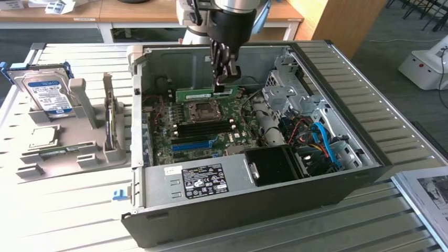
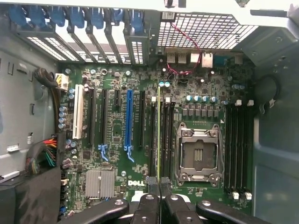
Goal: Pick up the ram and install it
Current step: 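Insert the ram into the slot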
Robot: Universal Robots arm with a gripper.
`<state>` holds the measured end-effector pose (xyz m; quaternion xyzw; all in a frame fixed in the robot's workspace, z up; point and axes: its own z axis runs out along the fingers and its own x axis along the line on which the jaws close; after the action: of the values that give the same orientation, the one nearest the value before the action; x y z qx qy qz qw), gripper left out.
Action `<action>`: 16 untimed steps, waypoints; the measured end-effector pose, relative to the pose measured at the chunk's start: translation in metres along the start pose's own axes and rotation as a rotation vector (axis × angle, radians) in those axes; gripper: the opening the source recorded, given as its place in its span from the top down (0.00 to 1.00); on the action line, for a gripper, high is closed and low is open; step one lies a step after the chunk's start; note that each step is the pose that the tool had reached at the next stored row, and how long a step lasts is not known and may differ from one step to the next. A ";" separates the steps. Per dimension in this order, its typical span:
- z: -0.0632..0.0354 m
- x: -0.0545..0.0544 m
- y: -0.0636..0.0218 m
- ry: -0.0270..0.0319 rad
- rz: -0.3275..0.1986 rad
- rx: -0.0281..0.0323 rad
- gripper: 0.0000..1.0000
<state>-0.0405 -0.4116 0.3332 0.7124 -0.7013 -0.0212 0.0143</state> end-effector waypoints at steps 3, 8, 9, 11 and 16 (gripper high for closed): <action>0.0053 0.000 -0.0002 0.0000 0.000 0.0000 0.88; 0.0144 0.000 -0.0007 0.0001 0.000 0.0000 0.88; 0.0162 0.000 -0.0008 0.0000 0.000 0.0000 0.88; 0.0199 0.000 -0.0010 0.0001 0.000 0.0000 0.88; 0.0289 0.000 -0.0014 0.0000 0.000 0.0000 0.88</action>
<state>-0.0405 -0.4116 0.3043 0.7124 -0.7013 -0.0212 0.0143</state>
